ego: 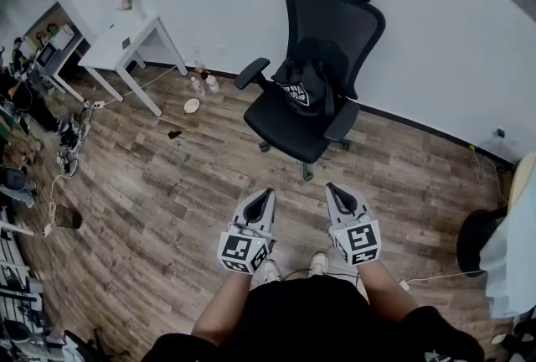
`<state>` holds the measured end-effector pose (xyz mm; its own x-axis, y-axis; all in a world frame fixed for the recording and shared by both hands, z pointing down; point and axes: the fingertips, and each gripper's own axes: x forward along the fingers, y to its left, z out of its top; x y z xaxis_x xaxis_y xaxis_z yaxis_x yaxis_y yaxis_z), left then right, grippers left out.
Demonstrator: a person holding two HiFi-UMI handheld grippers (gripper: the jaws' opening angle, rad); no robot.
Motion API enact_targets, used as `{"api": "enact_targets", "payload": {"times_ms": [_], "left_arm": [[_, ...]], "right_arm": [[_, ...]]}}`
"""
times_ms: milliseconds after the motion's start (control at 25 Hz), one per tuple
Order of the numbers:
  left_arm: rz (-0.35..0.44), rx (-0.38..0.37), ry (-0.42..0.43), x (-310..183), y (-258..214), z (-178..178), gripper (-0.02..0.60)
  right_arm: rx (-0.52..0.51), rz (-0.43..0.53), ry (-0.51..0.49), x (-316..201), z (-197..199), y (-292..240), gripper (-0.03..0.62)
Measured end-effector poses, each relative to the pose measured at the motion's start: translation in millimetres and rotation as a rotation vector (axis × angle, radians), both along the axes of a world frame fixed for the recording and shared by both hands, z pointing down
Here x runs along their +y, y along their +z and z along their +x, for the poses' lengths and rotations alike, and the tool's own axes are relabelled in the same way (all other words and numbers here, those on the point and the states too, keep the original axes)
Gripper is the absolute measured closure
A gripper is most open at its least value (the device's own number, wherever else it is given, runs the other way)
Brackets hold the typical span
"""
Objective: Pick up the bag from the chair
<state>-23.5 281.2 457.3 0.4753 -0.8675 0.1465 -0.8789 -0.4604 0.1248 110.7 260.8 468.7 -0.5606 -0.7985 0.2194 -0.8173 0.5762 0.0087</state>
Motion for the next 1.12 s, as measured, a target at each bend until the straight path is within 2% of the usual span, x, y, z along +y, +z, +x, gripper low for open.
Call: {"api": "enact_targets", "payload": {"times_ms": [240,600,920,1120], "left_arm": [[0.017,-0.002,0.019,5.7,-8.0,-4.3,0.558],[0.024,0.0,0.058,25.9,-9.5,-30.6,0.558],[0.02,0.01,0.122,42.3,-5.0,-71.3,0.558],[0.002,0.022,0.128,49.7,3.0,-100.0,0.558]], "right_arm": [[-0.005,0.009,0.004,4.9,-9.1,-4.2,0.574],[-0.011,0.027,0.028,23.2,-38.3,-11.7,0.573],[0.023,0.002,0.067,45.5,-79.8,-2.6,0.572],[0.045,-0.023,0.097,55.2,-95.4,8.4,0.572]]}}
